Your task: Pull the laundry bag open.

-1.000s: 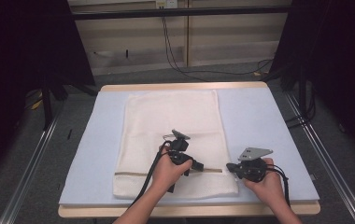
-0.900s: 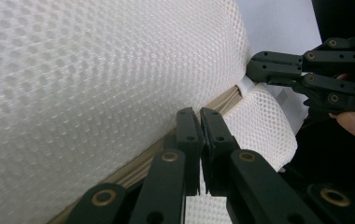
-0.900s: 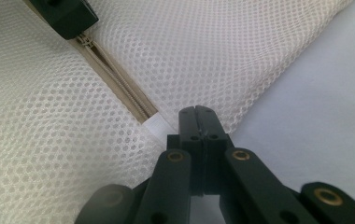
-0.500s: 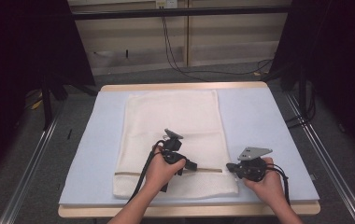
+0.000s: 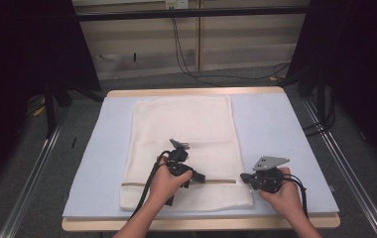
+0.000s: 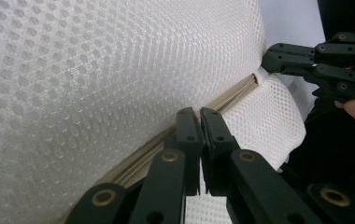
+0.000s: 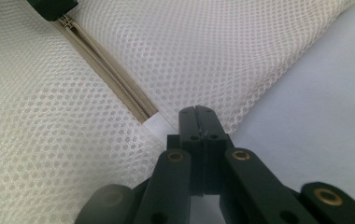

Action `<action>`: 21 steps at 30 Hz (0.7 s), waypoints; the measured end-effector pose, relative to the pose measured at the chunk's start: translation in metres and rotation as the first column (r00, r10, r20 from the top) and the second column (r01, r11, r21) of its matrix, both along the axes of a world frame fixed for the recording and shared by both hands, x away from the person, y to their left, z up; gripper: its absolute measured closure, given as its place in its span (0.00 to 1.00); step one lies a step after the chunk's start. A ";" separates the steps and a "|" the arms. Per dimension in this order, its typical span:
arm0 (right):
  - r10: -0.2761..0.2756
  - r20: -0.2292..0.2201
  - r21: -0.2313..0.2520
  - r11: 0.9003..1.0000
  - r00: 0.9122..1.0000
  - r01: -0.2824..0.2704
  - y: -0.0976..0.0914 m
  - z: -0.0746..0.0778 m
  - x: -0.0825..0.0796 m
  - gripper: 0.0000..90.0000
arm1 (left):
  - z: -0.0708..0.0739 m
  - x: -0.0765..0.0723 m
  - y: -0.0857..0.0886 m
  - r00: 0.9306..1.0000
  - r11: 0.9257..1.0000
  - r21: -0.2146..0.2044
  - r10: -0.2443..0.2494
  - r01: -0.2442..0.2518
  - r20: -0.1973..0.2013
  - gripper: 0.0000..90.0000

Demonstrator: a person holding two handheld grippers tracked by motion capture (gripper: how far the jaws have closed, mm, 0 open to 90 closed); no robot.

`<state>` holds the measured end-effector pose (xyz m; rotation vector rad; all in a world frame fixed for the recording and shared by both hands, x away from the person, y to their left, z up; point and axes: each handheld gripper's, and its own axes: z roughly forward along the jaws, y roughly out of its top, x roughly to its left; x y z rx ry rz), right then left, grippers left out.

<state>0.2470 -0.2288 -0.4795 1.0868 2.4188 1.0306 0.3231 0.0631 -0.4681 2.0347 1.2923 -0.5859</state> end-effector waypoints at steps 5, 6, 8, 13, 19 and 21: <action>0.000 -0.004 0.004 1.000 1.000 0.000 0.000 0.000 0.000 1.00 | -0.003 0.001 0.003 1.000 1.000 -0.025 0.002 -0.003 -0.016 0.97; -0.001 -0.004 0.003 1.000 1.000 0.001 0.000 0.000 0.000 1.00 | -0.003 0.001 0.003 1.000 1.000 -0.026 -0.002 0.001 -0.015 0.97; -0.001 -0.004 0.002 1.000 1.000 0.001 0.000 0.000 0.000 1.00 | -0.003 0.000 0.005 1.000 1.000 -0.018 0.002 -0.002 -0.016 0.97; -0.003 -0.005 0.002 1.000 1.000 0.003 0.000 0.000 0.001 1.00 | -0.004 -0.001 0.012 1.000 1.000 -0.026 0.001 -0.001 -0.017 0.97; -0.005 -0.008 0.000 1.000 1.000 0.005 0.000 0.000 0.000 1.00 | -0.002 -0.002 0.017 1.000 1.000 -0.006 0.004 -0.004 0.001 0.97; -0.006 -0.008 0.001 1.000 1.000 0.006 0.000 0.000 0.000 1.00 | -0.001 -0.003 0.018 1.000 1.000 -0.013 0.011 -0.011 -0.003 0.97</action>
